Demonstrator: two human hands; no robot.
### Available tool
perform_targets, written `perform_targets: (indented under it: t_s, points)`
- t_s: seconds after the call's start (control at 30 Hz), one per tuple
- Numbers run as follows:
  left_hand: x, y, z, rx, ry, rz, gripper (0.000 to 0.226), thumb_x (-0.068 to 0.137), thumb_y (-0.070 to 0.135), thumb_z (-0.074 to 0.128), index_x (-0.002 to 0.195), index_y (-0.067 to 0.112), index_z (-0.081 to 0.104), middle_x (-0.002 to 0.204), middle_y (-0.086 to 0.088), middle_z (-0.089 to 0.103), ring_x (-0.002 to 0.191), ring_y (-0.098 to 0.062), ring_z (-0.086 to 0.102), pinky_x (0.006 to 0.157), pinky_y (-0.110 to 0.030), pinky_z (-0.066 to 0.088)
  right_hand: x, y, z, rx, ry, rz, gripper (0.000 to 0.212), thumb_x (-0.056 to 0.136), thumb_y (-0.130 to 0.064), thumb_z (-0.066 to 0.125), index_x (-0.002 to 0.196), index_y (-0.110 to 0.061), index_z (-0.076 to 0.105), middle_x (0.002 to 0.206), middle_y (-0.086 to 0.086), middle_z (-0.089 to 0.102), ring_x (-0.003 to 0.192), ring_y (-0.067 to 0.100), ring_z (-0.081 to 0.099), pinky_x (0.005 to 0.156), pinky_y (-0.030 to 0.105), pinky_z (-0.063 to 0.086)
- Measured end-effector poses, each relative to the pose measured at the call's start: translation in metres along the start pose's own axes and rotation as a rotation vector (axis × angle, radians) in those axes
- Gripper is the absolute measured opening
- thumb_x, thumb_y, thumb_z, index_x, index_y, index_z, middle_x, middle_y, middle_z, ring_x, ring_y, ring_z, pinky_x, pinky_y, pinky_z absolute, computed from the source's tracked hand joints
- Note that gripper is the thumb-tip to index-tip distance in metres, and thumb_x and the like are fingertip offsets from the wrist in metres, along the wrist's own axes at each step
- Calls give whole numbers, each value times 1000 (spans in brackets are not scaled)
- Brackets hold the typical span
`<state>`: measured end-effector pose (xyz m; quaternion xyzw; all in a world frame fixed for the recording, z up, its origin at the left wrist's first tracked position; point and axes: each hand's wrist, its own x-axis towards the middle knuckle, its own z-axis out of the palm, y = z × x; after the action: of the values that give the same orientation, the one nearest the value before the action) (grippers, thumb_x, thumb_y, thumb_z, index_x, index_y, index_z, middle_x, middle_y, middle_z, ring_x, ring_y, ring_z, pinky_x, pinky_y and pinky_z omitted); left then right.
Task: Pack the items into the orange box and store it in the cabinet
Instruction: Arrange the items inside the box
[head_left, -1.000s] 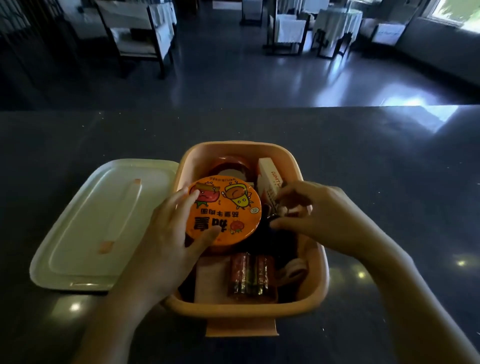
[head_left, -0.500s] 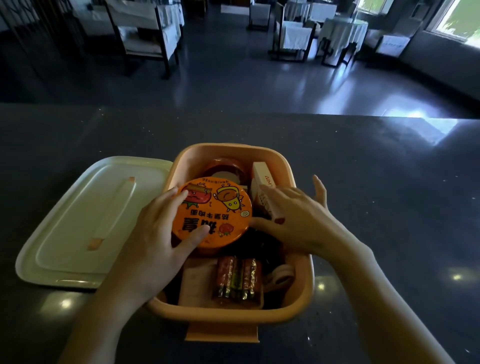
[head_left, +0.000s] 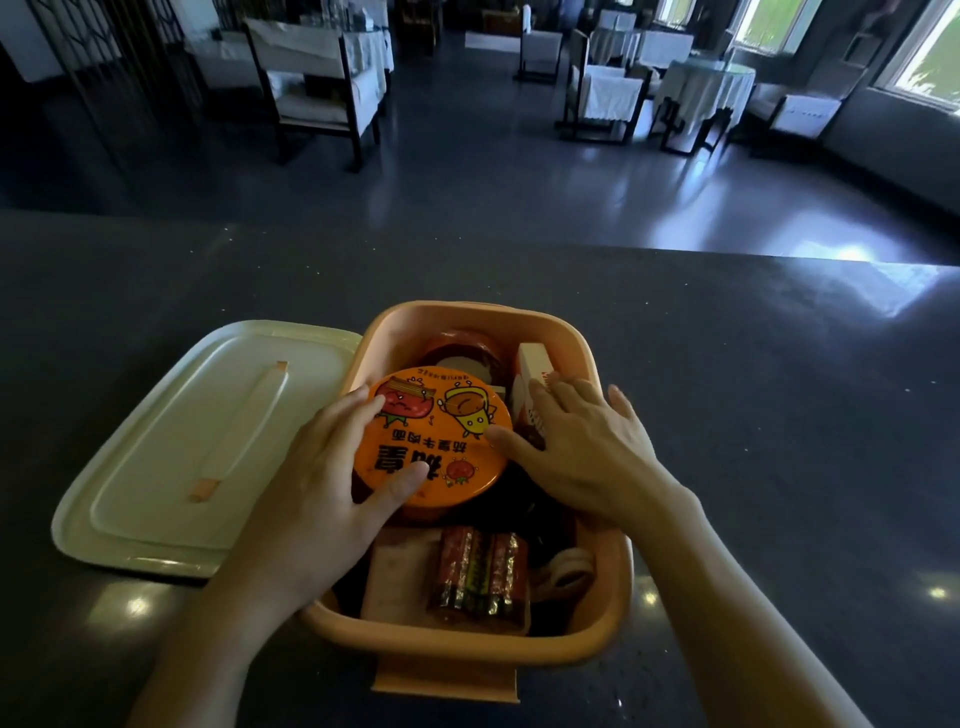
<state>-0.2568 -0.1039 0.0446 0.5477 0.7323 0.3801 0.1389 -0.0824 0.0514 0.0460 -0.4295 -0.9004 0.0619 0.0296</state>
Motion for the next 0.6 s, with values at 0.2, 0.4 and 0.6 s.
perform_targets:
  t_s: [0.2, 0.4, 0.6]
  points:
    - [-5, -7, -3, -118, 43, -53, 69, 77, 60, 47, 138, 34, 29, 145, 16, 26, 129, 3, 24, 89, -11, 26, -22, -4, -2, 236, 117, 60, 86, 71, -84, 10, 143, -37, 9, 156, -4, 3, 142, 14, 0, 107, 46, 26]
    - [-4, -4, 1, -35, 53, -71, 75, 74, 64, 45, 140, 34, 26, 148, 14, 21, 130, 5, 17, 100, -19, 20, -23, -4, -2, 281, 50, 70, 84, 75, -78, 18, 145, -33, 8, 157, -6, -1, 139, 7, -14, 108, 46, 24]
    - [-15, -26, -26, -106, 24, -99, 79, 69, 81, 37, 137, 47, 20, 145, 26, 17, 130, 6, 20, 100, -26, 25, -21, -47, -29, 336, 117, -4, 91, 67, -81, 12, 144, -33, 15, 156, -1, 7, 141, 17, 3, 113, 40, 7]
